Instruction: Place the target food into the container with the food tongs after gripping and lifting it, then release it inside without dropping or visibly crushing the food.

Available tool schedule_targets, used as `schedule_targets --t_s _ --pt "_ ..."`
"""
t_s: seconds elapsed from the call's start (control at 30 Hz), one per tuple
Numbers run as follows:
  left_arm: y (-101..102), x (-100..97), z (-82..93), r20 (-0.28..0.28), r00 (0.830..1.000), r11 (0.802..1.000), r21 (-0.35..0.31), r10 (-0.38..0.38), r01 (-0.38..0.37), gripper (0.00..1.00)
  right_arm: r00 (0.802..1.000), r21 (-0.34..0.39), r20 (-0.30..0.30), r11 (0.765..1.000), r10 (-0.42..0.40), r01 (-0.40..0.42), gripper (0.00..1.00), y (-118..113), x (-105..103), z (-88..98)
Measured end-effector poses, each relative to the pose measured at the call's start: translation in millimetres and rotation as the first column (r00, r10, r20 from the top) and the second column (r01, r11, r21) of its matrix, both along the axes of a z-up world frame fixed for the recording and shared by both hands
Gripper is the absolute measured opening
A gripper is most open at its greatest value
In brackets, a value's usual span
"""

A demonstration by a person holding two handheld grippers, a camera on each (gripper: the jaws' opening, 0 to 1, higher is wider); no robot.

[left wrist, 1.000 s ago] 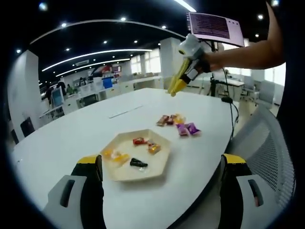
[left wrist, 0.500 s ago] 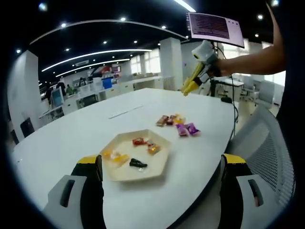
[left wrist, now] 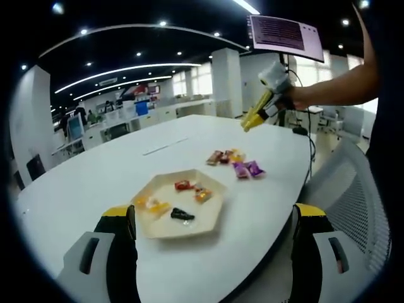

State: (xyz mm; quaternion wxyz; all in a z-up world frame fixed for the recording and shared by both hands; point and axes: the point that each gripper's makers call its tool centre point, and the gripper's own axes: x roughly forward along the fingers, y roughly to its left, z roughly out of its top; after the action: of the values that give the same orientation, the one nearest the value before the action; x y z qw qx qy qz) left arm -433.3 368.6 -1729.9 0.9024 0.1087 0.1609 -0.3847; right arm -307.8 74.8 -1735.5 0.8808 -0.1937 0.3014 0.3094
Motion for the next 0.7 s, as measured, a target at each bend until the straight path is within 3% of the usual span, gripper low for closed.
schedule_targets --t_s 0.3,0.5,0.7 --pt "-0.7 -0.6 -1.0 -0.008 1.000 1.000 0.000 -0.002 0.002 0.99 0.999 -0.031 -0.024 0.999 0.022 -0.023 0.29 -5.9 8.7 -20.3" --pt "-0.5 -0.7 -2.1 -0.012 1.000 1.000 0.002 -0.002 0.003 0.99 0.994 -0.086 -0.047 0.991 0.102 -0.106 0.29 -11.4 13.2 -34.6" --pt "0.1 0.0 -2.4 -0.013 1.000 1.000 0.003 0.002 -0.002 0.99 0.991 -0.072 -0.077 0.991 0.105 -0.111 0.28 -12.7 27.7 -43.6"
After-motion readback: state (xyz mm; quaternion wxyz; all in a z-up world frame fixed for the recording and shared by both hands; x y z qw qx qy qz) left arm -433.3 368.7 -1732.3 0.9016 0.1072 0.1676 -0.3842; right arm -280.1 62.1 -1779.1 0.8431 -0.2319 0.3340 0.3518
